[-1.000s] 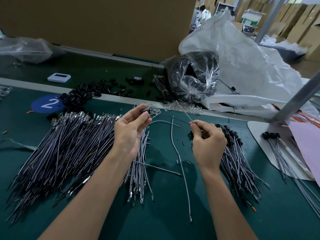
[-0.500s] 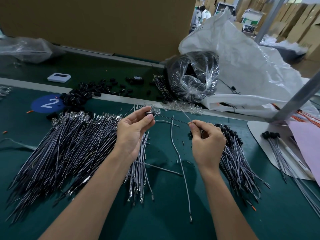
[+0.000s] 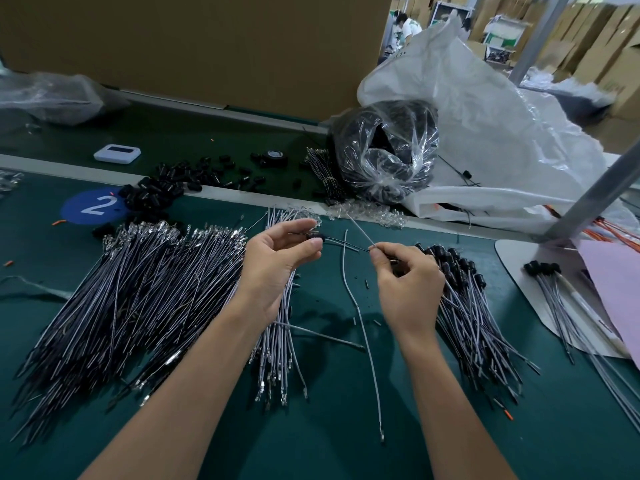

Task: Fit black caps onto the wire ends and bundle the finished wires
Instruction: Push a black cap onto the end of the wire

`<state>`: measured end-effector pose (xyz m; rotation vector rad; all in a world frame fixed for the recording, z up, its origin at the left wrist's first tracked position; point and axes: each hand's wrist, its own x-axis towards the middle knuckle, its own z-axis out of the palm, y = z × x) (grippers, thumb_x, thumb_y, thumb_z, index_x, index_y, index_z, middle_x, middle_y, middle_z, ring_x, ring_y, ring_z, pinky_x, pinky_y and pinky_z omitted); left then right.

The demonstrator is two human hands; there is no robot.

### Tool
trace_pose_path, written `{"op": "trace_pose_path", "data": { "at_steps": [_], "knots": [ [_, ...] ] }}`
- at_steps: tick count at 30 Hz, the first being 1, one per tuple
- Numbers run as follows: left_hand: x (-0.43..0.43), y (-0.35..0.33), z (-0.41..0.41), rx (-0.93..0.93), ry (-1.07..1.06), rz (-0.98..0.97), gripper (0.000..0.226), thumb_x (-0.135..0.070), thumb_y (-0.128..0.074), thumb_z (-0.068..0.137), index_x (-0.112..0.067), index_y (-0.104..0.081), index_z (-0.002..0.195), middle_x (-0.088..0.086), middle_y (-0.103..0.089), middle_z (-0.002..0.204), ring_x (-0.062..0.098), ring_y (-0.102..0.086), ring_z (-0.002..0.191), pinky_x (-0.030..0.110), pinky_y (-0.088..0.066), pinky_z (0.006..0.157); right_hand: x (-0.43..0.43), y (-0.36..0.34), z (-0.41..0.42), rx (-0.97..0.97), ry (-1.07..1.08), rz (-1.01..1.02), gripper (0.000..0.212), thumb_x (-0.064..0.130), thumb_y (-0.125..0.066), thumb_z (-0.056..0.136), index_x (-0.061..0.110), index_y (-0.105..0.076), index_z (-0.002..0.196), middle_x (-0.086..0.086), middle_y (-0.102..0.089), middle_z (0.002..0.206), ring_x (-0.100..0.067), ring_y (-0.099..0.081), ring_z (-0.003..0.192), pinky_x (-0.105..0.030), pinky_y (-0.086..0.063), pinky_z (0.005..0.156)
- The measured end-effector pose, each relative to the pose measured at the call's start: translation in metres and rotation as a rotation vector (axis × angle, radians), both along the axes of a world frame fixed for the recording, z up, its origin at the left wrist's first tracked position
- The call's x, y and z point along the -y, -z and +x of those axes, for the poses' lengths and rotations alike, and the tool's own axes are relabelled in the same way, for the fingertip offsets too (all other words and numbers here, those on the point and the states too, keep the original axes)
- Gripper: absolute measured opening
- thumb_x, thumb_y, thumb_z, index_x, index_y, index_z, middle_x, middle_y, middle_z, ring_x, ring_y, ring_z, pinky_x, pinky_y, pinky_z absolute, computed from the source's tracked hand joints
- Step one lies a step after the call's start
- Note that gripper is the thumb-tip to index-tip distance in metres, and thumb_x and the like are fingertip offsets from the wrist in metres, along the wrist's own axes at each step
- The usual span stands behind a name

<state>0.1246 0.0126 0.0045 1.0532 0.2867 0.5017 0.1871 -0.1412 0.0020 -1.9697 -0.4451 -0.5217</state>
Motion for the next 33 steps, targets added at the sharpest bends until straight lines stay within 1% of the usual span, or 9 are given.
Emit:
{"op": "trace_pose_path", "data": {
  "at_steps": [7, 10, 13, 17, 19, 22, 26, 28, 33],
  "knots": [
    [0.002, -0.002, -0.001, 0.035, 0.015, 0.015, 0.034, -0.007, -0.079, 0.057, -0.007, -0.072, 0.090, 0.010, -0.073, 0.089, 0.019, -0.070, 0.084, 0.022, -0.056, 0.073, -0.002, 0.001, -0.002, -0.079, -0.072, -0.006, 0.005, 0.015, -0.072, 0.086, 0.017, -0.077, 0.087, 0.005, -0.069, 0.077, -0.025, -0.063, 0.081, -0.040, -0.052, 0.077],
    [0.001, -0.002, -0.002, 0.082, 0.054, -0.057, 0.031, -0.003, -0.075, 0.063, -0.004, -0.071, 0.095, 0.012, -0.071, 0.097, 0.019, -0.071, 0.082, 0.020, -0.055, 0.071, -0.003, 0.002, -0.002, -0.175, -0.120, 0.028, 0.006, 0.017, -0.073, 0.086, 0.019, -0.077, 0.083, 0.010, -0.069, 0.070, -0.013, -0.062, 0.071, -0.032, -0.050, 0.070],
    [-0.002, -0.001, -0.002, 0.093, 0.057, -0.047, 0.027, -0.007, -0.071, 0.071, -0.009, -0.072, 0.098, 0.005, -0.073, 0.089, 0.015, -0.069, 0.070, 0.021, -0.056, 0.068, -0.004, 0.001, -0.002, -0.235, -0.166, 0.068, 0.008, 0.016, -0.074, 0.085, 0.020, -0.077, 0.079, 0.014, -0.067, 0.064, -0.002, -0.058, 0.060, -0.022, -0.046, 0.065],
    [-0.003, -0.001, -0.003, 0.089, 0.072, -0.029, 0.021, -0.011, -0.074, 0.068, -0.012, -0.075, 0.090, 0.002, -0.072, 0.081, 0.013, -0.067, 0.070, 0.021, -0.056, 0.068, -0.005, 0.000, -0.003, -0.273, -0.212, 0.091, 0.005, 0.014, -0.074, 0.084, 0.015, -0.078, 0.081, 0.002, -0.071, 0.067, -0.025, -0.065, 0.067, -0.035, -0.052, 0.068],
    [-0.003, -0.002, -0.003, 0.094, 0.070, -0.066, 0.019, -0.011, -0.073, 0.068, -0.009, -0.072, 0.087, 0.004, -0.072, 0.080, 0.014, -0.068, 0.072, 0.022, -0.057, 0.070, -0.005, 0.000, -0.004, -0.275, -0.226, 0.094, 0.006, 0.013, -0.074, 0.084, 0.016, -0.078, 0.082, 0.004, -0.072, 0.068, -0.021, -0.067, 0.068, -0.032, -0.053, 0.068],
    [-0.005, -0.003, -0.004, 0.090, 0.027, -0.191, 0.017, -0.011, -0.073, 0.068, -0.010, -0.071, 0.084, 0.005, -0.073, 0.083, 0.016, -0.070, 0.074, 0.023, -0.058, 0.070, -0.004, 0.000, -0.005, -0.209, -0.193, 0.081, 0.007, 0.014, -0.074, 0.085, 0.019, -0.078, 0.085, 0.009, -0.072, 0.073, -0.011, -0.066, 0.072, -0.026, -0.052, 0.069],
    [-0.009, -0.003, -0.003, 0.079, -0.066, -0.326, 0.018, -0.010, -0.072, 0.068, -0.010, -0.068, 0.085, 0.005, -0.074, 0.081, 0.015, -0.071, 0.071, 0.022, -0.059, 0.066, -0.002, 0.002, -0.005, 0.007, -0.102, -0.101, 0.009, 0.014, -0.077, 0.081, 0.017, -0.079, 0.089, 0.006, -0.070, 0.080, -0.017, -0.058, 0.083, -0.018, -0.045, 0.077],
    [-0.009, -0.003, -0.003, 0.078, -0.086, -0.337, 0.018, -0.010, -0.072, 0.068, -0.009, -0.067, 0.085, 0.005, -0.073, 0.079, 0.015, -0.071, 0.069, 0.022, -0.058, 0.065, -0.003, 0.003, -0.006, 0.062, -0.092, -0.153, 0.010, 0.013, -0.078, 0.080, 0.016, -0.079, 0.090, 0.004, -0.070, 0.080, -0.016, -0.054, 0.082, -0.009, -0.039, 0.076],
    [-0.007, -0.002, -0.002, 0.062, -0.083, -0.299, 0.020, -0.010, -0.073, 0.067, -0.007, -0.067, 0.086, 0.006, -0.073, 0.077, 0.016, -0.071, 0.069, 0.022, -0.059, 0.067, -0.003, 0.003, -0.006, 0.070, -0.091, -0.163, 0.010, 0.014, -0.078, 0.081, 0.016, -0.079, 0.091, 0.004, -0.070, 0.080, -0.016, -0.053, 0.082, -0.010, -0.038, 0.073]
  ]
}}
